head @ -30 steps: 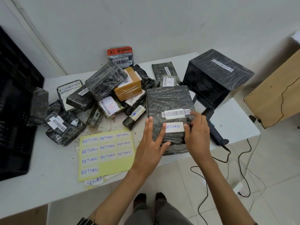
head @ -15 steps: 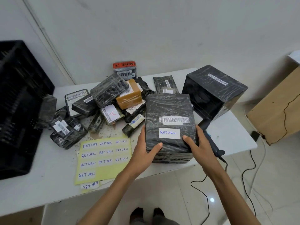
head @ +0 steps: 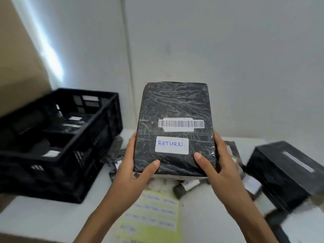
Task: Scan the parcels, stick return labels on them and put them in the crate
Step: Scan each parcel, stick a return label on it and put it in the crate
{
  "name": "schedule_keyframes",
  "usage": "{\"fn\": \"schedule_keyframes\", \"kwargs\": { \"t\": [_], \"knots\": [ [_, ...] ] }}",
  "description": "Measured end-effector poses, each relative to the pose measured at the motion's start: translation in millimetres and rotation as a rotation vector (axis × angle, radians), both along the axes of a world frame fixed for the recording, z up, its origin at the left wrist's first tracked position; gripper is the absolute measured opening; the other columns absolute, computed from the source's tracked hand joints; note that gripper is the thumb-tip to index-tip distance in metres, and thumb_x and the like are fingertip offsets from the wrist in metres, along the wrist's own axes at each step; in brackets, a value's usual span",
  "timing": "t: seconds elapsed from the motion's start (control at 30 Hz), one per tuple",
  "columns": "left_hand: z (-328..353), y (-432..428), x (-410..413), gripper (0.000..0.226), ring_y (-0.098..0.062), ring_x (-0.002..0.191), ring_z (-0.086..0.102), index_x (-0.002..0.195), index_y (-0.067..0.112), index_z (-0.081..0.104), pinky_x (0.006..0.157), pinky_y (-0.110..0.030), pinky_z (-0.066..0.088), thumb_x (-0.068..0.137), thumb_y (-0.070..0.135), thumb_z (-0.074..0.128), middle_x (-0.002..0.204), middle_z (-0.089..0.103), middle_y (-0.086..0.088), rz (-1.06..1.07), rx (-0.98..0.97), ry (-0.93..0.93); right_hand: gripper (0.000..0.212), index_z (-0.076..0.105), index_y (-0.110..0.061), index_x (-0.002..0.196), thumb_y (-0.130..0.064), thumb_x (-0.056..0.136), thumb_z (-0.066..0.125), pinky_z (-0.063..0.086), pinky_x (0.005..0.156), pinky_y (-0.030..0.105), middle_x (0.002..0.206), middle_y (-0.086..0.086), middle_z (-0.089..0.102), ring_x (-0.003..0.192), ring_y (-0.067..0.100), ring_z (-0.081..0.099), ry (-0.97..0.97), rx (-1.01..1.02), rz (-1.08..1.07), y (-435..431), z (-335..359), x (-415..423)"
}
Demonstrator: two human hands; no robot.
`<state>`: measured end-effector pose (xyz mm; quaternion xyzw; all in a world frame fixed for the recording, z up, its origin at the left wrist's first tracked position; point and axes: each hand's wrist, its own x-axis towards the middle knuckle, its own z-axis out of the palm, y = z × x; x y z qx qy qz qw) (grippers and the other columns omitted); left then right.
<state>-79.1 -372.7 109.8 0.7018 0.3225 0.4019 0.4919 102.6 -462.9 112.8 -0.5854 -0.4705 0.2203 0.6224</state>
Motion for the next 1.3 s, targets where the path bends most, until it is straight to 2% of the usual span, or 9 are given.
{"fn": "schedule_keyframes", "kwargs": {
  "t": [0.13, 0.27, 0.47, 0.6, 0.73, 0.83, 1.03, 1.2, 1.3],
  "knots": [
    [26.6, 41.1, -45.9, 0.084, 0.019, 0.113, 0.047, 0.145, 0.043, 0.017, 0.086, -0.003, 0.042, 0.073, 0.039, 0.061, 0.12, 0.048, 0.045, 0.098, 0.076, -0.03, 0.068, 0.032, -0.039, 0.14, -0.042, 0.077, 0.057, 0.041, 0.099, 0.019, 0.13, -0.028, 0.051, 0.121, -0.005, 0.048, -0.06, 0.075, 0.116, 61.0, 24.8, -35.9],
    [47.1, 97.4, -98.8, 0.084, 0.016, 0.114, 0.048, 0.147, 0.037, 0.019, 0.085, 0.0, 0.039, 0.074, 0.036, 0.061, 0.121, 0.051, 0.041, 0.188, 0.172, -0.017, 0.064, 0.033, -0.032, 0.14, -0.032, 0.081, 0.057, 0.042, 0.087, 0.007, 0.126, -0.026, 0.054, 0.116, -0.007, 0.051, -0.041, 0.156, 0.255, 133.6, 47.3, -85.0],
    [78.2, 196.2, -187.6, 0.076, 0.02, 0.112, 0.046, 0.145, 0.037, 0.023, 0.086, 0.0, 0.038, 0.078, 0.034, 0.059, 0.122, 0.048, 0.043, 0.274, 0.246, 0.056, 0.059, 0.034, -0.018, 0.141, -0.014, 0.089, 0.059, 0.043, 0.092, 0.012, 0.13, -0.011, 0.055, 0.115, -0.002, 0.054, -0.009, 0.199, 0.357, 262.6, 62.0, -162.0],
    [79.4, 260.8, -245.4, 0.081, 0.015, 0.114, 0.046, 0.142, 0.035, 0.027, 0.1, -0.021, 0.04, 0.069, 0.05, 0.06, 0.127, 0.043, 0.035, 0.32, 0.154, 0.172, 0.057, 0.036, -0.023, 0.138, -0.022, 0.088, 0.063, 0.044, 0.098, 0.022, 0.128, -0.009, 0.057, 0.114, 0.001, 0.056, 0.028, 0.068, 0.438, 345.8, 50.0, -204.7],
    [51.2, 305.5, -292.2, 0.097, 0.007, 0.112, 0.05, 0.143, 0.03, 0.023, 0.105, -0.033, 0.04, 0.063, 0.067, 0.063, 0.126, 0.049, 0.021, 0.338, 0.036, 0.33, 0.04, 0.047, -0.022, 0.125, -0.013, 0.089, 0.059, 0.048, 0.081, 0.013, 0.112, -0.009, 0.064, 0.096, -0.002, 0.062, 0.094, -0.179, 0.547, 408.4, 22.4, -234.9],
    [23.2, 312.7, -312.5, 0.105, -0.007, 0.12, 0.05, 0.149, 0.029, 0.013, 0.104, -0.029, 0.04, 0.066, 0.066, 0.066, 0.139, 0.045, 0.004, 0.259, -0.08, 0.419, 0.031, 0.058, -0.016, 0.117, -0.009, 0.087, 0.054, 0.047, 0.078, 0.016, 0.104, -0.004, 0.068, 0.091, 0.006, 0.063, 0.132, -0.334, 0.57, 441.8, 0.4, -242.9],
    [-11.7, 314.6, -342.6, 0.13, 0.003, 0.122, 0.048, 0.149, 0.03, 0.002, 0.107, -0.023, 0.036, 0.047, 0.087, 0.059, 0.143, 0.038, 0.006, -0.016, -0.307, 0.602, 0.017, 0.069, -0.009, 0.1, -0.015, 0.09, 0.057, 0.045, 0.083, 0.028, 0.092, 0.004, 0.066, 0.089, 0.016, 0.058, 0.095, -0.542, 0.558, 482.4, -43.7, -256.3],
    [-19.8, 331.0, -355.8, 0.056, -0.002, 0.086, 0.059, 0.104, 0.032, 0.059, 0.074, -0.025, 0.048, 0.068, 0.075, 0.054, 0.094, 0.062, 0.01, 0.22, 0.159, 0.738, 0.017, 0.068, -0.018, 0.104, -0.015, 0.09, 0.061, 0.047, 0.073, 0.009, 0.09, -0.008, 0.067, 0.08, 0.001, 0.061, 0.017, -0.555, 0.69, 491.1, -54.3, -284.0],
    [-27.9, 353.1, -365.6, 0.081, -0.008, 0.118, 0.044, 0.129, 0.032, 0.051, 0.1, -0.031, 0.035, 0.065, 0.081, 0.042, 0.13, 0.047, 0.007, 0.395, 0.356, 0.925, 0.024, 0.065, -0.014, 0.116, -0.019, 0.093, 0.058, 0.046, 0.073, 0.006, 0.093, -0.013, 0.065, 0.083, -0.001, 0.06, -0.167, -0.532, 0.765, 494.4, -48.3, -301.6]
  ]
}}
